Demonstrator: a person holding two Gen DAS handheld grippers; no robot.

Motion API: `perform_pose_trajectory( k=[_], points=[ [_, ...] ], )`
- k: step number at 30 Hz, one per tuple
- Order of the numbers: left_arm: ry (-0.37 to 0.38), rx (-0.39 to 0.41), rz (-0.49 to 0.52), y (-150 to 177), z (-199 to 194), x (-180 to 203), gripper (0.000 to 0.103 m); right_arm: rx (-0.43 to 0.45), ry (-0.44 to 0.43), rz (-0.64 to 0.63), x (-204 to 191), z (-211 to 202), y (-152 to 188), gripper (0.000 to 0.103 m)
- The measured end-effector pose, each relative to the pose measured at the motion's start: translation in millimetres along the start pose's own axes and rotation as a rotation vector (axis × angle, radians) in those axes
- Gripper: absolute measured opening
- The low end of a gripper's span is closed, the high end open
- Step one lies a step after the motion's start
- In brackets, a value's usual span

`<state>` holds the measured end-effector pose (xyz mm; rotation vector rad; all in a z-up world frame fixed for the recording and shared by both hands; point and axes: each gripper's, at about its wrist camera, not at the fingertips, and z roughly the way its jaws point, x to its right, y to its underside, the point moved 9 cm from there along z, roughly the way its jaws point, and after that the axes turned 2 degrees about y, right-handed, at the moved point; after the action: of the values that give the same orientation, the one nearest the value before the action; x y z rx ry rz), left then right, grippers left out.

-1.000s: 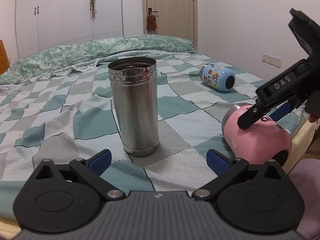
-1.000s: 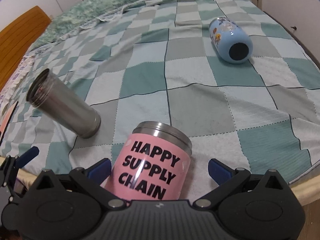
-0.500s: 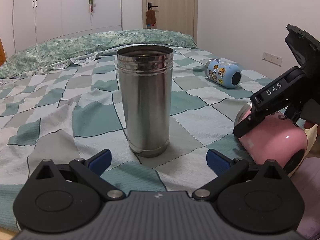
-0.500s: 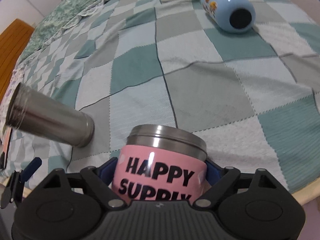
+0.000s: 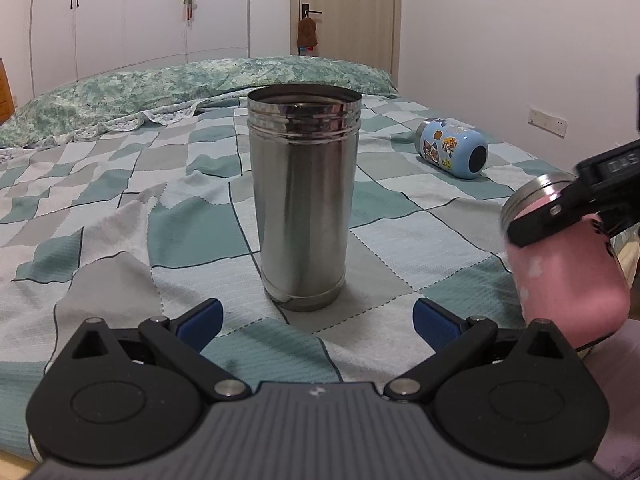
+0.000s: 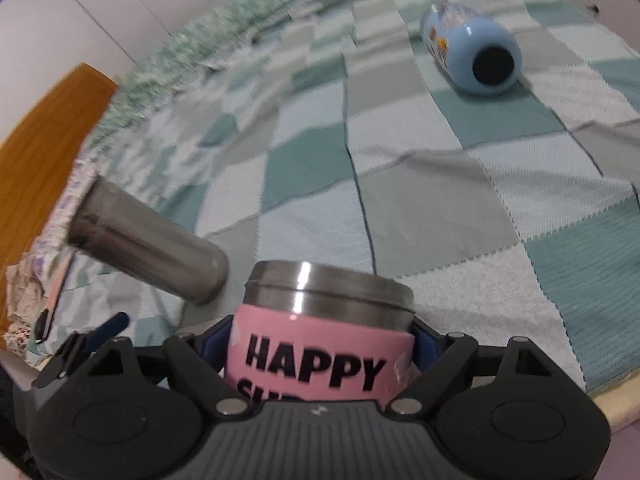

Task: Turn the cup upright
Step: 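Rotate the pink cup upright with the right gripper, open end up, then lower the upright pink cup beside the silver tumbler and open the right gripper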

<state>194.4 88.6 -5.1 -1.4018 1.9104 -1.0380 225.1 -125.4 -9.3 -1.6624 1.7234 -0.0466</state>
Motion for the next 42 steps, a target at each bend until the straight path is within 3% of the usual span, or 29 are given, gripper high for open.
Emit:
perform_pose_trajectory(
  k=[4, 11, 22, 28, 33, 42],
  points=[
    [0.0, 0.009, -0.012, -1.1, -3.6, -0.8, 0.103, 0.11, -0.049, -0.055, -8.3, -22.5, -0.8, 0.085],
    [-0.015, 0.027, -0.024, -4.0, -11.0, -1.5, 0.103, 0.325, -0.023, -0.243, -30.5, -49.6, -10.1, 0.084],
    [-0.072, 0.045, -0.096, -10.2, -8.6, -13.8, 0.103, 0.537, 0.119, -0.536, -77.1, -25.7, -30.0, 0.083],
    [-0.098, 0.036, -0.121, -8.0, -4.4, -20.8, 0.103, 0.603, 0.156, -0.627, -92.4, 2.3, -30.4, 0.083],
    [-0.115, 0.033, -0.125, -6.0, -2.4, -25.3, 0.103, 0.579, 0.169, -0.633, -86.2, 30.4, -26.0, 0.083],
    [-0.133, 0.034, -0.114, -6.3, -3.9, -23.3, 0.103, 0.614, 0.147, -0.65, -82.9, 31.8, -21.0, 0.084]
  ],
)
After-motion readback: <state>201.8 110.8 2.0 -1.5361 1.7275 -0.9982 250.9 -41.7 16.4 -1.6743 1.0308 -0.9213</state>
